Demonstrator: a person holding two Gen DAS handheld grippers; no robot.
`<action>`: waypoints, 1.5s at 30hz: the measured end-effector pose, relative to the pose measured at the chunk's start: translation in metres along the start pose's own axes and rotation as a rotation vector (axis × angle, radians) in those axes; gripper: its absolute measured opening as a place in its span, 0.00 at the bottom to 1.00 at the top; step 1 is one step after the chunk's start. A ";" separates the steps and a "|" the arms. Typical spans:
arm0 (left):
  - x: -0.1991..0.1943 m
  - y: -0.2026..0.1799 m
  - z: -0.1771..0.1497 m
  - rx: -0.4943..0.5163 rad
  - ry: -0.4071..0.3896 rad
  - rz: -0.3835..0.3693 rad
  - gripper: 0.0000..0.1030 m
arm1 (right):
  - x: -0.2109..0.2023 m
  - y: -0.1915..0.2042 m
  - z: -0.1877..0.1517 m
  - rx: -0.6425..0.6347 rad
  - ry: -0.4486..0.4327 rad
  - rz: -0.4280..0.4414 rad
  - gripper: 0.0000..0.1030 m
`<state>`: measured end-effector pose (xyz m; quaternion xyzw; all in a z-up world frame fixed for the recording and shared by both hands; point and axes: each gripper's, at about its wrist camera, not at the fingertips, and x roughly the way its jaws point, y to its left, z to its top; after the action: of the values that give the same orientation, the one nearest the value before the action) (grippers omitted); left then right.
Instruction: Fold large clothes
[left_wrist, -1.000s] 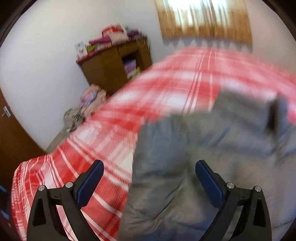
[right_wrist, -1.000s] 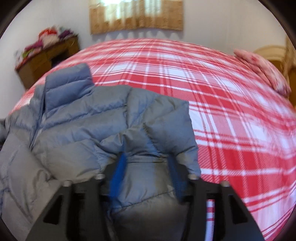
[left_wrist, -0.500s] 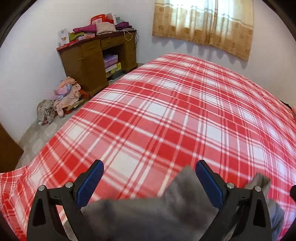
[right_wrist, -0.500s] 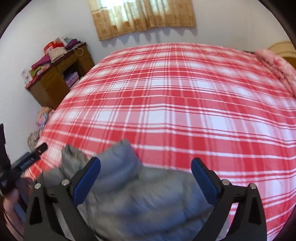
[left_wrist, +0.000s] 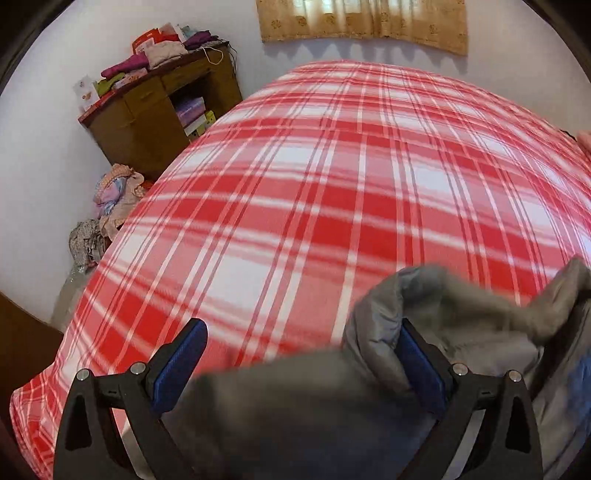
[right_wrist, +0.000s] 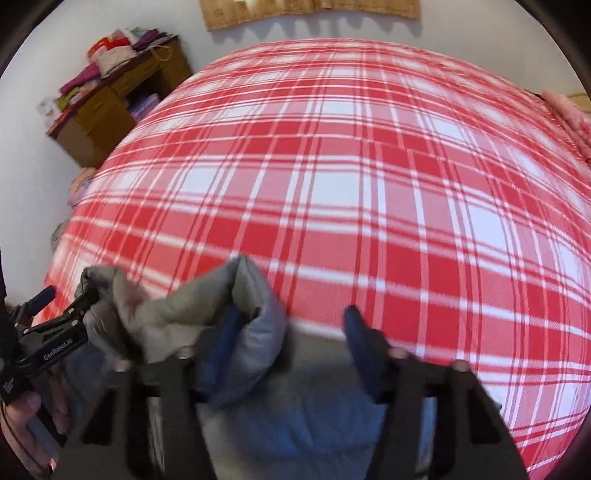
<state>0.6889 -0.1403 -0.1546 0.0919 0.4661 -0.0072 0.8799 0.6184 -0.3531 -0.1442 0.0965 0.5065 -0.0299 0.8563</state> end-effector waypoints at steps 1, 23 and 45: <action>-0.004 0.002 -0.009 0.019 -0.001 -0.001 0.97 | -0.002 -0.001 -0.006 -0.011 0.003 0.003 0.29; -0.035 0.005 -0.011 0.053 -0.180 0.117 0.97 | -0.006 0.012 -0.085 -0.293 -0.228 -0.209 0.09; -0.043 -0.017 -0.020 0.014 -0.218 -0.072 0.97 | -0.024 0.017 -0.033 0.010 -0.184 0.020 0.43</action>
<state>0.6463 -0.1571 -0.1329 0.0797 0.3705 -0.0520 0.9240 0.5808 -0.3315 -0.1362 0.1027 0.4243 -0.0325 0.8991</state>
